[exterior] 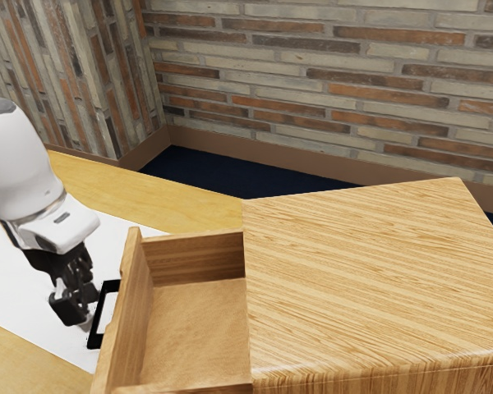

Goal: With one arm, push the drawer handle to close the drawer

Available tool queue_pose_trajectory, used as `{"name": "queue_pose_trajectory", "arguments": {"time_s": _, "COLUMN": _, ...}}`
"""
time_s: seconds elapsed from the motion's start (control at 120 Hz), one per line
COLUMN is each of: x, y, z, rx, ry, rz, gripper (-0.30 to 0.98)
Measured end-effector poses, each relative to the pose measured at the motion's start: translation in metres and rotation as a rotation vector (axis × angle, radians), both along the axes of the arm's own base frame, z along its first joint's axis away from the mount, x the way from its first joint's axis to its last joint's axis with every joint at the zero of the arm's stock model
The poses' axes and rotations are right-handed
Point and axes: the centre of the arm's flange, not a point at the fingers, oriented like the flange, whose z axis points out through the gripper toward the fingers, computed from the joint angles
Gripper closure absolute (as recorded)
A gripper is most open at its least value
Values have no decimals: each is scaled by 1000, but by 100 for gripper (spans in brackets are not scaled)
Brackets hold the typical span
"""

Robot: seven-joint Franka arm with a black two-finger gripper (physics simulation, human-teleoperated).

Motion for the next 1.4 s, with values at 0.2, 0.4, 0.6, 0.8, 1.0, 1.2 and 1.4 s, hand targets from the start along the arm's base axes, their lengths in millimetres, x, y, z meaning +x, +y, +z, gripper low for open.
{"name": "queue_pose_trajectory", "arguments": {"time_s": 0.2, "x": 0, "y": -37, "z": 7, "rx": 4, "ry": -55, "rz": -8, "gripper": 24}}
{"name": "queue_pose_trajectory", "arguments": {"time_s": 0.4, "x": 29, "y": -66, "z": 4, "rx": 29, "ry": -64, "rz": 76, "gripper": 23}}
{"name": "queue_pose_trajectory", "arguments": {"time_s": 0.6, "x": 52, "y": -88, "z": 4, "rx": -11, "ry": -97, "rz": 136, "gripper": 23}}
{"name": "queue_pose_trajectory", "arguments": {"time_s": 0.8, "x": 79, "y": -115, "z": -2, "rx": -20, "ry": -159, "rz": 169, "gripper": 23}}
{"name": "queue_pose_trajectory", "arguments": {"time_s": 1.0, "x": 92, "y": -127, "z": 2, "rx": -67, "ry": -213, "rz": 183, "gripper": 23}}
{"name": "queue_pose_trajectory", "arguments": {"time_s": 1.2, "x": 101, "y": -136, "z": 1, "rx": -71, "ry": -248, "rz": 189, "gripper": 24}}
{"name": "queue_pose_trajectory", "arguments": {"time_s": 1.4, "x": 87, "y": -90, "z": 38, "rx": -119, "ry": -216, "rz": 324, "gripper": 17}}
